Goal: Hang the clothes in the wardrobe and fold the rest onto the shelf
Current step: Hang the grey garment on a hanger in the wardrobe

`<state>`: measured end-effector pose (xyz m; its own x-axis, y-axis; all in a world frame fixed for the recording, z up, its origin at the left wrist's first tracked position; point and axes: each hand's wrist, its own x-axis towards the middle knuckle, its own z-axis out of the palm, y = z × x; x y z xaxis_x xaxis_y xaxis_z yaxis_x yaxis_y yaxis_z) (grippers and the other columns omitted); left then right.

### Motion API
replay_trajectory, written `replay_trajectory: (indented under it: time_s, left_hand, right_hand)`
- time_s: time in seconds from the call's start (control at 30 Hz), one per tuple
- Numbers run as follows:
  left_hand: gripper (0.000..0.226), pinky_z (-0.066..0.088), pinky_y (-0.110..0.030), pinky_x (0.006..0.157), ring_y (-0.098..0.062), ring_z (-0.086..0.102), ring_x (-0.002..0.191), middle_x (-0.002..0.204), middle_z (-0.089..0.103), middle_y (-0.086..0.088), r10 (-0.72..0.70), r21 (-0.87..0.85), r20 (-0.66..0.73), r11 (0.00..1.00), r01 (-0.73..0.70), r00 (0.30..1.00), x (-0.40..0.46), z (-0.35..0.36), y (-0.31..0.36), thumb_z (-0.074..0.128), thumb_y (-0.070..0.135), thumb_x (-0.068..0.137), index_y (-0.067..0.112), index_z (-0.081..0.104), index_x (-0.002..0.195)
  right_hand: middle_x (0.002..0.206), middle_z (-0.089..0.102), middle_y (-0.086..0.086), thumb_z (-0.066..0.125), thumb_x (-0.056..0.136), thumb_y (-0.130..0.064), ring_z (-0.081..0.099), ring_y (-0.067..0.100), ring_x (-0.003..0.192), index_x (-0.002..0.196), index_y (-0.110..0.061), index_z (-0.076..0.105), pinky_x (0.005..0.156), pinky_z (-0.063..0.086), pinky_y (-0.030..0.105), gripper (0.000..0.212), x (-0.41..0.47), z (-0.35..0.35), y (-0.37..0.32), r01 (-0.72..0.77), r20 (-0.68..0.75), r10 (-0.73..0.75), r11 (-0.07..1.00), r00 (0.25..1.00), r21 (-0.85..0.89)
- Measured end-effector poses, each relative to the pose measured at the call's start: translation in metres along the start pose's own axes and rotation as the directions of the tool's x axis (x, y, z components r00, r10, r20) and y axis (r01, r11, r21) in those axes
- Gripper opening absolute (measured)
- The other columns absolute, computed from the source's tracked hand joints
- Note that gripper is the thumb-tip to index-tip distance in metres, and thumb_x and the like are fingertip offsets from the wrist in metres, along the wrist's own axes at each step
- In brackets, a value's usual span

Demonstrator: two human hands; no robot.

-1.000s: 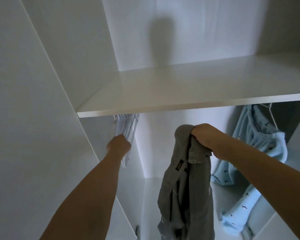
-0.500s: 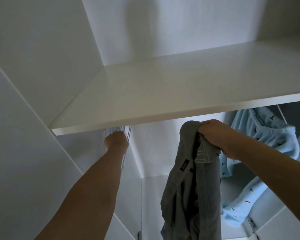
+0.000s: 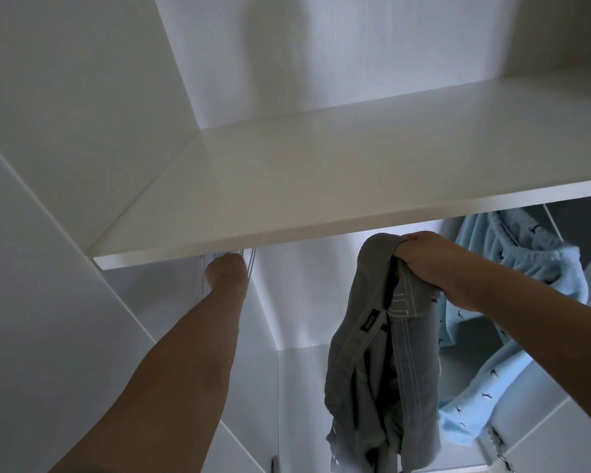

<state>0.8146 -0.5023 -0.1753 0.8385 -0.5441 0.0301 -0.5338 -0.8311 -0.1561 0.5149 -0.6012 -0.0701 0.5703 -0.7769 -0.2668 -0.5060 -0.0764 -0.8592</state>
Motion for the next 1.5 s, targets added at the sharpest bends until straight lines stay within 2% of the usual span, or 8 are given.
replay_trajectory:
  time_s: [0.17, 0.3, 0.43, 0.6, 0.73, 0.9, 1.23, 1.5]
  left_hand:
    - [0.023, 0.051, -0.031, 0.075, -0.023, 0.065, 0.104, 0.109, 0.068, -0.005, -0.004, -0.014, 0.018, 1.0, 0.005, 1.0, -0.001, -0.007, -0.002, 0.054, 0.005, 0.088, 0.011, 0.068, 0.106]
    - [0.023, 0.048, -0.028, 0.066, -0.027, 0.066, 0.089, 0.09, 0.067, -0.008, -0.056, -0.287, 0.027, 0.956, 0.061, 0.998, -0.004, -0.008, 0.004, 0.051, 0.011, 0.084, 0.005, 0.066, 0.101]
    - [0.028, 0.046, -0.035, 0.077, -0.035, 0.061, 0.098, 0.112, 0.062, -0.021, -0.187, -0.705, 0.043, 0.69, 0.163, 0.981, -0.011, -0.012, 0.016, 0.039, 0.007, 0.092, 0.0, 0.056, 0.114]
    - [0.03, 0.038, -0.034, 0.076, -0.037, 0.058, 0.103, 0.115, 0.06, -0.026, -0.246, -0.865, -0.076, 0.499, 0.059, 0.966, -0.028, -0.017, 0.033, 0.032, 0.013, 0.102, -0.005, 0.056, 0.105]
    - [0.03, 0.034, -0.026, 0.071, -0.026, 0.055, 0.088, 0.106, 0.063, -0.012, -0.18, -0.859, -0.123, 0.513, -0.014, 0.976, -0.06, -0.01, 0.042, 0.032, 0.014, 0.101, 0.005, 0.06, 0.109]
    - [0.024, 0.034, -0.025, 0.061, -0.017, 0.051, 0.079, 0.086, 0.056, 0.005, -0.181, -0.865, -0.15, 0.501, -0.041, 0.972, -0.148, -0.014, 0.04, 0.036, 0.005, 0.094, 0.009, 0.059, 0.091]
    - [0.024, 0.034, -0.023, 0.059, -0.012, 0.053, 0.065, 0.076, 0.058, 0.005, 0.02, -0.705, -0.036, 0.708, -0.039, 0.999, -0.318, -0.045, 0.02, 0.043, 0.022, 0.098, 0.018, 0.066, 0.092]
    - [0.026, 0.03, -0.017, 0.044, -0.002, 0.042, 0.035, 0.04, 0.048, 0.017, 0.188, -0.737, -0.063, 0.654, -0.172, 0.98, -0.387, -0.128, 0.019, 0.045, 0.024, 0.098, 0.028, 0.064, 0.081]
  right_hand:
    - [0.097, 0.068, 0.021, 0.049, 0.095, -0.022, 0.066, 0.034, 0.086, 0.097, -0.005, 0.064, 0.087, 0.052, 0.042, 0.023, 0.001, -0.003, 0.005, -0.013, -0.024, 0.013, 1.0, 1.0, 0.018]
    - [0.087, 0.065, 0.015, 0.046, 0.097, -0.02, 0.062, 0.028, 0.078, 0.081, -0.013, 0.06, 0.081, 0.051, 0.037, 0.022, 0.001, -0.005, 0.007, -0.019, -0.049, 0.02, 0.999, 0.999, 0.035]
    - [0.086, 0.065, 0.017, 0.045, 0.096, -0.018, 0.062, 0.028, 0.077, 0.094, -0.003, 0.062, 0.081, 0.052, 0.038, 0.023, -0.001, -0.004, 0.008, -0.027, -0.073, 0.03, 0.999, 0.997, 0.04]
    - [0.101, 0.064, 0.026, 0.046, 0.095, -0.018, 0.065, 0.036, 0.083, 0.106, 0.005, 0.059, 0.089, 0.051, 0.046, 0.029, -0.003, -0.005, 0.014, -0.036, -0.079, 0.038, 0.999, 0.996, 0.018]
    - [0.108, 0.062, 0.028, 0.045, 0.093, -0.017, 0.06, 0.028, 0.08, 0.113, 0.006, 0.058, 0.083, 0.053, 0.041, 0.033, -0.003, -0.015, 0.022, -0.033, -0.096, 0.033, 0.999, 0.995, 0.005]
    - [0.079, 0.051, 0.009, 0.039, 0.096, -0.017, 0.049, 0.019, 0.068, 0.093, -0.003, 0.052, 0.057, 0.041, 0.029, 0.02, -0.016, -0.038, 0.037, -0.006, -0.108, -0.006, 0.995, 0.994, -0.103]
    - [0.093, 0.053, 0.011, 0.044, 0.095, -0.021, 0.048, 0.024, 0.085, 0.092, -0.008, 0.053, 0.074, 0.039, 0.032, 0.015, -0.03, -0.073, 0.077, 0.077, -0.02, -0.098, 0.873, 0.995, -0.482]
    - [0.093, 0.051, 0.014, 0.042, 0.096, -0.019, 0.045, 0.025, 0.085, 0.077, -0.009, 0.05, 0.074, 0.035, 0.031, 0.022, -0.053, -0.098, 0.087, 0.041, -0.084, -0.107, 0.827, 0.991, -0.561]
